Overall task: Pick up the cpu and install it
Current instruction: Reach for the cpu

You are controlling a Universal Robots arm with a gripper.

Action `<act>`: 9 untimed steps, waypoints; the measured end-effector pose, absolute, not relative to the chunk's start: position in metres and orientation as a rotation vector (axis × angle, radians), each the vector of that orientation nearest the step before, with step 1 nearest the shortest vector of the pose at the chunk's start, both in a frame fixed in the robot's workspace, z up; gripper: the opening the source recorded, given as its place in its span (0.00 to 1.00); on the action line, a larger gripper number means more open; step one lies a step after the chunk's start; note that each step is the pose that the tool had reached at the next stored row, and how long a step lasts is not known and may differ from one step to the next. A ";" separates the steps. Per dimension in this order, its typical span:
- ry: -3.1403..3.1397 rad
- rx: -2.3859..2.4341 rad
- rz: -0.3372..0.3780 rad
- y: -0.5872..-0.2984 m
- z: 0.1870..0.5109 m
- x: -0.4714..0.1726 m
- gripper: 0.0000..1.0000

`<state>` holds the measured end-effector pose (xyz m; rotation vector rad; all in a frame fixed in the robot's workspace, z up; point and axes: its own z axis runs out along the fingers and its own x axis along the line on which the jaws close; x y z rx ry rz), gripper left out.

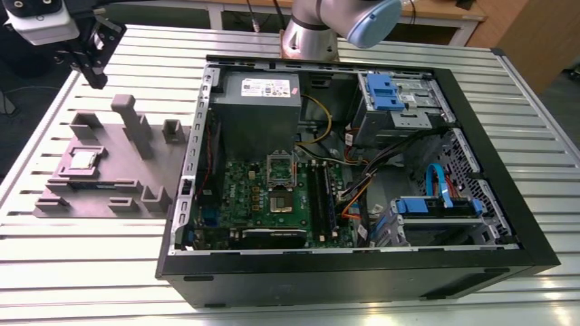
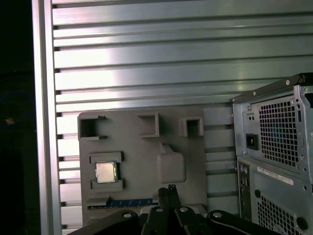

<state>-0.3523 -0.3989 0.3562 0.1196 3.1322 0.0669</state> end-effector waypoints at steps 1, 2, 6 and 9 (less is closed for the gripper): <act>3.132 0.119 0.067 -0.399 0.356 -0.354 0.10; 3.132 0.119 0.067 -0.399 0.356 -0.356 0.10; 3.132 0.119 0.067 -0.399 0.356 -0.365 0.10; 3.132 0.120 0.067 -0.399 0.356 -0.373 0.10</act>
